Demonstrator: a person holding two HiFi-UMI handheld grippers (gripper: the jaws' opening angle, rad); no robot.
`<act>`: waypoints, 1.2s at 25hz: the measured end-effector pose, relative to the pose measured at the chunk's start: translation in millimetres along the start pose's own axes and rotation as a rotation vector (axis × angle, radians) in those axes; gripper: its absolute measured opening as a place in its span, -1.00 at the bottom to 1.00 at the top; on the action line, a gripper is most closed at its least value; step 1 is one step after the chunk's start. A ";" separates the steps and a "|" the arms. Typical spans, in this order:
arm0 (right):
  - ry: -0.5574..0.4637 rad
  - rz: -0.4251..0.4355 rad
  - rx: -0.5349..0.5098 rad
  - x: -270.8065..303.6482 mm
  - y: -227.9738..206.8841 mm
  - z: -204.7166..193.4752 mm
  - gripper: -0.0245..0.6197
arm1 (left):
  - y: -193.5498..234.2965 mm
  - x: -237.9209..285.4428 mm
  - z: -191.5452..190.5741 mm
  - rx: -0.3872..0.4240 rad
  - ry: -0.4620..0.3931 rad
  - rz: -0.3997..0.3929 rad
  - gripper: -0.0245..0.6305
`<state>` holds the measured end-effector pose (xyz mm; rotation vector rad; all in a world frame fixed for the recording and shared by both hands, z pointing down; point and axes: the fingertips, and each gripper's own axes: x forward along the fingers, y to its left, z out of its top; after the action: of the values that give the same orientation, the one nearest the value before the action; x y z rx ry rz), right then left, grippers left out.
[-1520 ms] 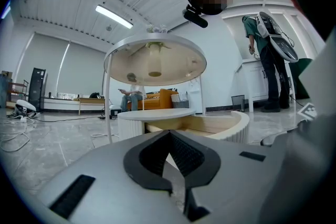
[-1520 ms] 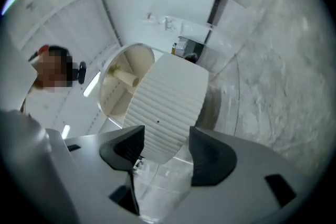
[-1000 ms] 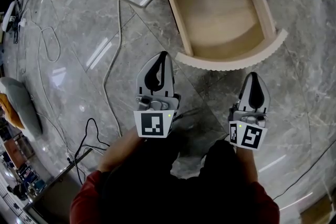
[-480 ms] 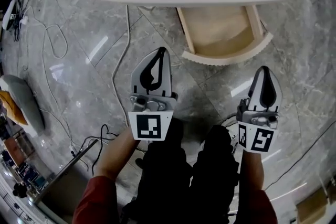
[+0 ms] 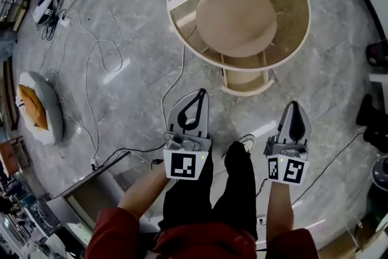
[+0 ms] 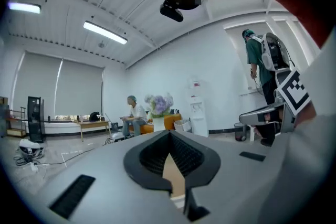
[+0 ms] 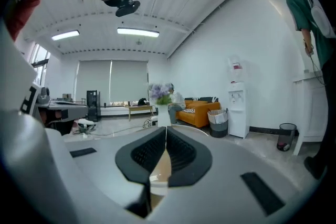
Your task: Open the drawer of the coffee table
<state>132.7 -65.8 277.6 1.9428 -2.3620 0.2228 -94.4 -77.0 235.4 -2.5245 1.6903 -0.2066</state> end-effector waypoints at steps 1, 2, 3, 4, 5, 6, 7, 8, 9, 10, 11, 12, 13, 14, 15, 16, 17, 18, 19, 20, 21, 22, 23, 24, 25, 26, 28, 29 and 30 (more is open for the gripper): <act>0.002 0.006 0.020 -3.9 7.2 35.3 -0.85 | 7.6 -5.1 36.1 0.003 -0.002 0.006 -0.88; 0.001 0.013 0.030 -8.2 14.5 70.5 -0.85 | 14.6 -10.4 70.4 0.004 0.001 0.010 -0.88; -0.002 0.020 0.033 -13.0 21.6 104.9 -0.85 | 20.7 -16.2 101.2 -0.003 0.018 0.013 -0.88; -0.007 0.027 0.034 -18.4 28.4 138.1 -0.85 | 25.8 -23.4 126.5 -0.027 0.059 0.017 -0.88; -0.013 0.031 0.034 -24.2 34.8 169.4 -0.85 | 30.3 -31.7 146.9 -0.065 0.118 0.021 -0.88; -0.025 0.033 0.038 -29.0 40.5 198.9 -0.85 | 35.4 -38.7 166.5 -0.102 0.169 0.025 -0.88; -0.043 0.035 0.046 -30.8 45.1 227.0 -0.85 | 41.8 -41.8 187.9 -0.126 0.191 0.029 -0.88; -0.067 0.040 0.055 -29.8 48.8 253.7 -0.85 | 49.2 -40.8 211.3 -0.136 0.177 0.035 -0.88; -0.087 0.047 0.065 -29.6 53.3 277.4 -0.85 | 56.0 -39.4 235.1 -0.137 0.136 0.041 -0.88; -0.098 0.057 0.070 -34.3 59.7 296.3 -0.85 | 60.2 -42.6 255.2 -0.139 0.099 0.045 -0.88; -0.102 0.070 0.066 -42.0 67.8 311.7 -0.85 | 62.6 -49.8 269.9 -0.144 0.086 0.044 -0.88; -0.107 0.082 0.056 -48.8 76.1 326.3 -0.85 | 65.6 -56.8 281.8 -0.146 0.085 0.042 -0.88; -0.117 0.094 0.043 -52.9 83.5 340.7 -0.85 | 70.7 -61.6 293.5 -0.144 0.078 0.048 -0.88; -0.128 0.104 0.031 -55.8 88.9 353.9 -0.85 | 77.0 -64.7 305.1 -0.136 0.060 0.065 -0.88; -0.139 0.110 0.019 -59.0 91.8 364.8 -0.85 | 82.5 -67.4 315.5 -0.125 0.032 0.089 -0.88; -0.151 0.110 0.006 -62.3 92.7 373.5 -0.85 | 86.7 -69.7 324.0 -0.111 -0.004 0.113 -0.88; -0.165 0.107 -0.004 -64.4 92.7 381.2 -0.85 | 90.5 -71.1 331.3 -0.095 -0.041 0.130 -0.88; -0.180 0.103 -0.009 -64.9 92.7 388.0 -0.85 | 93.9 -71.7 337.6 -0.081 -0.068 0.141 -0.88; -0.192 0.101 -0.010 -64.8 93.1 393.2 -0.85 | 96.7 -72.9 342.4 -0.070 -0.082 0.146 -0.88; -0.199 0.101 -0.011 -64.6 94.1 396.0 -0.85 | 98.9 -75.1 345.1 -0.064 -0.085 0.147 -0.88; -0.201 0.103 -0.012 -64.2 95.5 397.1 -0.85 | 100.9 -77.8 346.0 -0.059 -0.083 0.147 -0.88; -0.200 0.105 -0.014 -63.4 96.7 397.6 -0.85 | 102.9 -80.4 346.6 -0.055 -0.080 0.147 -0.88; -0.200 0.107 -0.015 -62.5 96.9 398.2 -0.85 | 104.8 -82.1 347.9 -0.050 -0.078 0.146 -0.88; -0.200 0.107 -0.016 -61.9 96.0 399.2 -0.85 | 106.0 -83.1 349.7 -0.042 -0.079 0.146 -0.88; -0.202 0.106 -0.016 -61.7 94.1 400.3 -0.85 | 106.5 -83.8 351.6 -0.033 -0.081 0.148 -0.88; -0.204 0.105 -0.014 -61.7 91.9 401.0 -0.85 | 106.5 -84.7 352.6 -0.028 -0.081 0.151 -0.88; -0.204 0.105 -0.002 -61.8 89.1 400.5 -0.85 | 105.4 -87.0 352.1 -0.040 -0.061 0.155 -0.88; -0.199 0.107 0.005 -61.9 88.9 399.2 -0.85 | 104.4 -88.1 351.8 -0.051 -0.047 0.154 -0.88; -0.193 0.109 0.008 -62.4 89.2 397.5 -0.85 | 103.4 -88.8 351.8 -0.051 -0.046 0.153 -0.88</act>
<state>71.1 -51.8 -129.6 1.9214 -2.5932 0.0532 -163.7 -32.6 -132.8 -2.4000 1.8828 -0.0932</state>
